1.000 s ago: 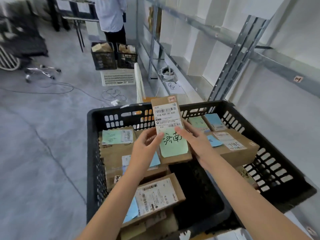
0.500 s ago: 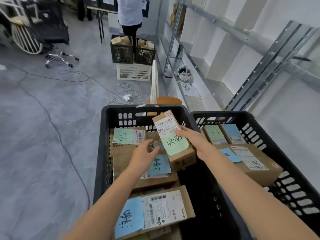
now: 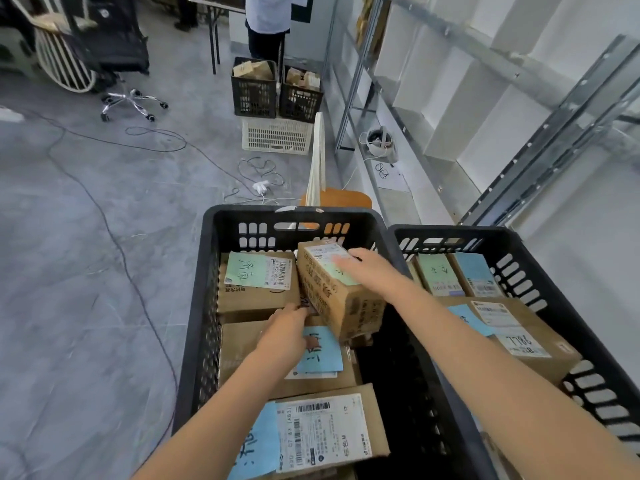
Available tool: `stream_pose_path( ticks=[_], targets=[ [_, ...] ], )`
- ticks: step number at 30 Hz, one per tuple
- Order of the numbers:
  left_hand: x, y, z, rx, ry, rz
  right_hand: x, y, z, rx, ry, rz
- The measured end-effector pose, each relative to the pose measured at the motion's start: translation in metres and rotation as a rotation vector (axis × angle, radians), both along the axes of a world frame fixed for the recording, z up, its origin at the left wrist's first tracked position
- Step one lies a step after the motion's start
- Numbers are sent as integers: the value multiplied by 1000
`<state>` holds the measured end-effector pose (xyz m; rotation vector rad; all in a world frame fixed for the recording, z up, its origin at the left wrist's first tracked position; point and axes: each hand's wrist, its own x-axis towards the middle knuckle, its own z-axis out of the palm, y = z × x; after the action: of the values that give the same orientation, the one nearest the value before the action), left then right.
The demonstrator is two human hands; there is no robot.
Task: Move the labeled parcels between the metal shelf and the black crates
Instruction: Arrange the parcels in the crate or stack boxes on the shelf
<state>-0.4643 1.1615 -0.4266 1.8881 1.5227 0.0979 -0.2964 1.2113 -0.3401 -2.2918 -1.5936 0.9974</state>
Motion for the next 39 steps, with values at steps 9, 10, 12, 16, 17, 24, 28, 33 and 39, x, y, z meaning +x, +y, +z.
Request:
stream_pose_path(
  ticks=[9, 10, 12, 16, 17, 24, 28, 33, 39],
  targets=[
    [-7, 1, 8, -105, 65, -15, -9, 3, -18, 49, -165, 63],
    [-7, 1, 9, -115, 83, -23, -8, 1, -23, 77, -134, 26],
    [-8, 2, 12, -125, 115, -41, -10, -5, -35, 140, -90, -42],
    [-13, 5, 14, -148, 106, -44, -13, -4, -47, 233, -92, -98],
    [-14, 5, 13, -150, 97, -44, -15, -3, -48, 243, -98, -100],
    [-14, 1, 6, -212, 18, -142, -26, -22, -75, 341, -144, -94],
    [-15, 2, 9, -147, 47, -57, -33, -35, -94, 332, -159, -95],
    [-15, 3, 21, 80, -69, 201, -38, -38, -76, 288, -53, -95],
    [0, 8, 50, 417, -387, 170, 7, -58, -14, 418, -96, 2]
  ],
)
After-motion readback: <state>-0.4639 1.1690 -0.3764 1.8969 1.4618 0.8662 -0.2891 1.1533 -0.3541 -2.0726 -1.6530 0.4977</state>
